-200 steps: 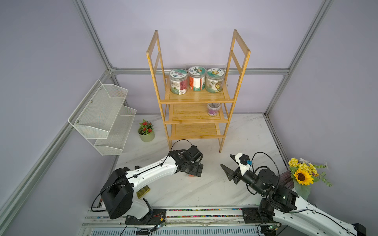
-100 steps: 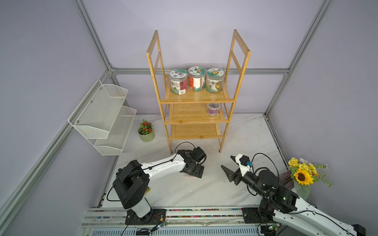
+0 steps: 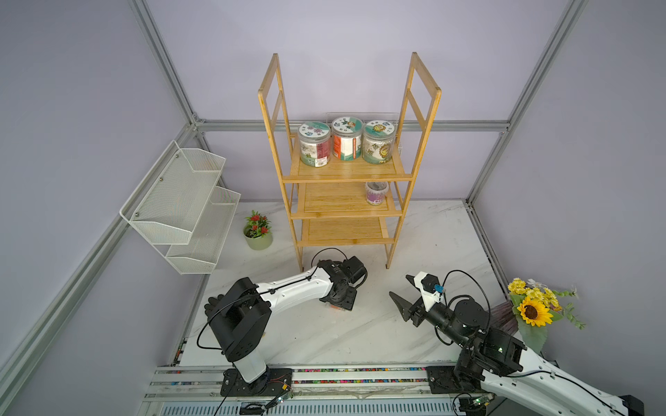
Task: Place the seed container on the shelf
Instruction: Pick up the seed jar at the center of the board.
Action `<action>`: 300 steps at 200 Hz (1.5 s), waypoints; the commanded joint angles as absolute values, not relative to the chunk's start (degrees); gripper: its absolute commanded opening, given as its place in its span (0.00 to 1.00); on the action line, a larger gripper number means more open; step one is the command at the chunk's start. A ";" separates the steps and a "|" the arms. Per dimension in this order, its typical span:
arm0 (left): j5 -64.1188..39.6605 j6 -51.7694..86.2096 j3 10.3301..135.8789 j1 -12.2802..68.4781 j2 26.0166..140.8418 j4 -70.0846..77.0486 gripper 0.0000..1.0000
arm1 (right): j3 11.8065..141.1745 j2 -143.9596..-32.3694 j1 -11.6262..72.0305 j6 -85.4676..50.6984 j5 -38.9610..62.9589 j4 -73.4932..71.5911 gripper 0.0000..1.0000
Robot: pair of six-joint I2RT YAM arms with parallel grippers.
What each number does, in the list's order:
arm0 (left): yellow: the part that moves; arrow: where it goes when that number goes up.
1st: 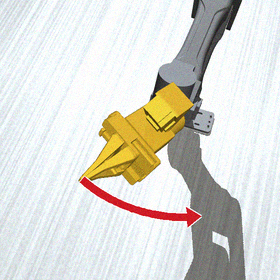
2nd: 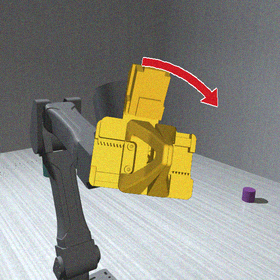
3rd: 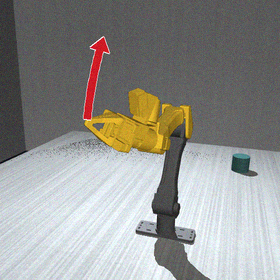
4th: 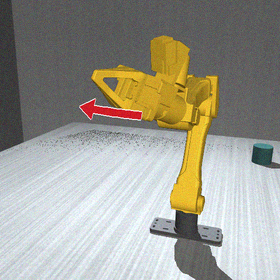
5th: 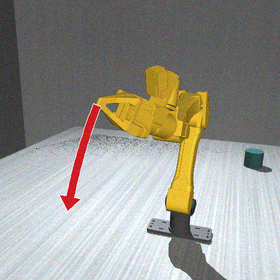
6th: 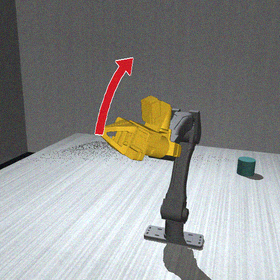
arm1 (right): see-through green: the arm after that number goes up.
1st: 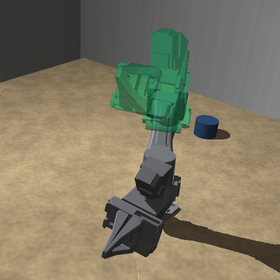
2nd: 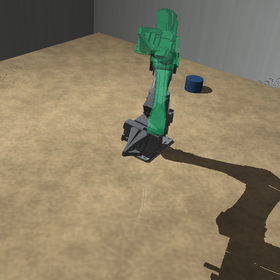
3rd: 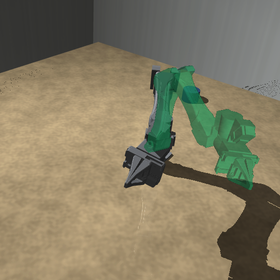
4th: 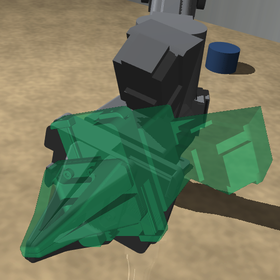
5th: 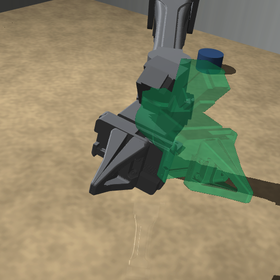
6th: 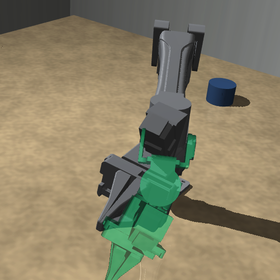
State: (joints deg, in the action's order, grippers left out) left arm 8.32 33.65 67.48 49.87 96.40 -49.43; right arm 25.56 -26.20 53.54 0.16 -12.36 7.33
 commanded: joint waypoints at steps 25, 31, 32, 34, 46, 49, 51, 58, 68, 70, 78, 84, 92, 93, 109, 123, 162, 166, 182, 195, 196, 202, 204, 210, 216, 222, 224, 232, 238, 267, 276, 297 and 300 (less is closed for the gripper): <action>11.16 30.59 71.94 51.07 94.46 -53.85 0.53 | 24.46 -25.78 53.83 0.77 -10.39 5.57 0.75; 11.28 30.06 72.32 51.30 93.96 -54.46 0.53 | 24.35 -25.68 53.85 0.89 -9.58 5.25 0.75; 11.27 30.01 72.37 51.27 93.82 -54.56 0.53 | 24.35 -25.63 53.87 0.93 -9.49 5.13 0.75; 11.28 29.87 72.47 51.25 93.61 -54.71 0.53 | 24.28 -25.52 53.87 1.09 -9.01 4.97 0.75; 10.90 28.63 73.23 51.53 91.86 -55.98 0.52 | 23.94 -24.94 53.87 1.94 -5.95 3.84 0.75; 10.76 28.25 73.53 51.49 91.32 -56.18 0.52 | 23.77 -24.77 53.88 2.26 -5.18 3.43 0.75; 10.73 27.94 73.69 51.54 90.92 -56.28 0.52 | 23.65 -24.65 53.88 2.43 -4.79 3.19 0.76; 10.28 27.05 74.11 51.56 89.52 -56.69 0.51 | 23.18 -24.32 53.88 3.01 -3.28 2.49 0.76; 9.54 25.55 75.15 51.57 87.55 -57.50 0.51 | 22.51 -24.04 53.88 3.78 -1.59 1.38 0.77; 9.33 25.31 75.35 51.52 87.08 -57.79 0.51 | 22.35 -24.07 53.88 3.98 -1.32 1.16 0.77; 8.32 24.16 76.35 51.59 85.41 -58.49 0.51 | 21.63 -24.15 53.88 4.61 -0.10 0.36 0.78; 7.49 22.89 77.04 51.53 84.22 -59.02 0.51 | 21.27 -24.51 53.85 4.79 0.46 -0.25 0.78; 6.64 21.70 78.18 51.54 82.88 -59.90 0.51 | 20.88 -25.34 53.87 4.98 1.59 -1.29 0.79; 6.53 21.57 78.29 51.57 82.75 -60.01 0.51 | 20.81 -25.46 53.88 5.04 1.72 -1.35 0.79; 5.17 20.01 80.53 51.56 81.44 -61.81 0.51 | 20.49 -28.16 54.01 5.18 3.71 -3.69 0.80; 4.00 18.83 82.49 51.58 78.36 -63.51 0.51 | 20.05 -30.67 54.43 5.68 4.39 -7.60 0.81; 0.79 17.35 84.70 51.57 75.61 -65.04 0.51 | 19.87 -38.62 56.53 8.75 4.26 -18.00 0.85; 0.48 17.33 84.80 51.56 75.36 -65.02 0.51 | 19.91 -39.37 56.64 8.99 4.30 -19.01 0.86; -0.80 17.31 85.12 51.56 74.73 -65.12 0.51 | 20.63 -42.59 56.95 10.00 4.99 -22.54 0.88; -1.36 17.28 85.17 51.59 74.50 -65.21 0.51 | 21.25 -45.15 57.13 10.64 5.34 -25.12 0.90; -1.38 17.29 85.17 51.59 74.47 -65.21 0.51 | 21.31 -45.38 57.13 10.73 5.35 -25.35 0.90; -1.49 17.31 85.17 51.59 74.34 -65.28 0.51 | 21.55 -46.41 57.17 10.93 5.42 -26.66 0.90; -1.47 17.31 85.17 51.59 74.28 -65.30 0.51 | 21.60 -46.60 57.21 11.00 5.46 -27.06 0.91; -1.49 17.39 85.12 51.59 74.19 -65.30 0.51 | 21.86 -47.58 57.22 11.21 5.66 -28.04 0.92; -1.65 17.42 85.08 51.59 74.13 -65.30 0.51 | 22.16 -48.59 57.28 11.36 5.79 -28.82 0.93; -1.67 17.57 85.03 51.59 74.08 -65.30 0.51 | 22.59 -49.65 57.35 11.49 5.85 -29.40 0.94; -1.67 17.58 85.00 51.66 74.07 -65.30 0.51 | 22.72 -49.94 57.38 11.57 5.75 -29.54 0.95; -1.83 17.62 84.99 51.68 74.01 -65.30 0.51 | 23.16 -51.31 57.47 11.84 5.58 -30.22 0.96; -1.85 17.58 84.99 51.79 73.95 -65.30 0.51 | 23.21 -52.14 57.56 11.95 5.39 -31.19 0.97; -1.87 17.71 85.30 52.01 74.05 -65.30 0.51 | 24.11 -55.48 57.73 12.12 4.93 -34.60 0.97; -1.98 17.82 85.38 52.15 74.16 -65.30 0.51 | 24.41 -56.49 57.87 12.08 4.76 -35.40 0.97; -2.02 17.91 85.74 52.44 74.45 -65.22 0.51 | 25.11 -58.79 58.26 12.13 4.84 -37.04 0.97; -1.94 17.88 85.82 52.39 74.52 -65.21 0.51 | 25.28 -59.18 58.27 12.13 4.77 -37.17 0.97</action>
State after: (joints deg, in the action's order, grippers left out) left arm -1.21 18.39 83.37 51.90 75.59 -65.69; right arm 23.27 -57.23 57.60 11.55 4.95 -32.25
